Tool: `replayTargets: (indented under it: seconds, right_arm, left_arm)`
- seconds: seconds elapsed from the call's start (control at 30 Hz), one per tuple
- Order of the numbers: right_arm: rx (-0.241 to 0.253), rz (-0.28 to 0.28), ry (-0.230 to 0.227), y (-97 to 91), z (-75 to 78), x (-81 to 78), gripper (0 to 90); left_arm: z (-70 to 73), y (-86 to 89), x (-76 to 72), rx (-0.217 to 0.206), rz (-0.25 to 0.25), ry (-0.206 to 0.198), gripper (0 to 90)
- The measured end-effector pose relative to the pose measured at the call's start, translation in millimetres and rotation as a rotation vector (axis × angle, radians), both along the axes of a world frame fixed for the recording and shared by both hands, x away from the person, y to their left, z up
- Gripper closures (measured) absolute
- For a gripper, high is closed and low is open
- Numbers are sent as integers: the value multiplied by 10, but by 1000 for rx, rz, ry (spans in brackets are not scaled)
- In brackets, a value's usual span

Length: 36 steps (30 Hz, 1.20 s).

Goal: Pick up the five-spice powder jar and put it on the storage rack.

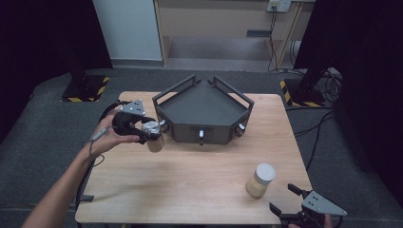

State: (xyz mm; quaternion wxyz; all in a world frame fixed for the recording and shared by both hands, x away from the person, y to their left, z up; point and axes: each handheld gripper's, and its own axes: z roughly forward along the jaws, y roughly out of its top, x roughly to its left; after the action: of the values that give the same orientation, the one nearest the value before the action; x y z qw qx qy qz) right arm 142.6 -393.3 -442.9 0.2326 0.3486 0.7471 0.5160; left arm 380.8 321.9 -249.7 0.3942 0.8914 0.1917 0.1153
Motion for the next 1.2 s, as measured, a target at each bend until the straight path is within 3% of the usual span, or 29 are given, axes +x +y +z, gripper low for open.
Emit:
replayTargets:
  seconds: [0.13, 0.3, 0.5, 0.9, 1.2]
  right_arm:
    - [2, 1, -2, -7, -3, -1, 39]
    - [2, 4, -2, -9, -4, 0, 39]
    - [5, 6, 2, -16, -7, 6, 39]
    - [19, 18, 15, -37, -26, 43, 38]
    - [19, 26, 17, -40, -35, 61, 38]
  left_arm:
    - [88, -137, 85, 8, -23, -2, 339]
    - [168, -250, 220, -11, -43, -1, 339]
    - [298, -380, 383, -12, -47, -3, 339]
    - [475, -548, 781, -34, 14, 4, 339]
    - [462, -674, 1040, -47, 55, 1, 339]
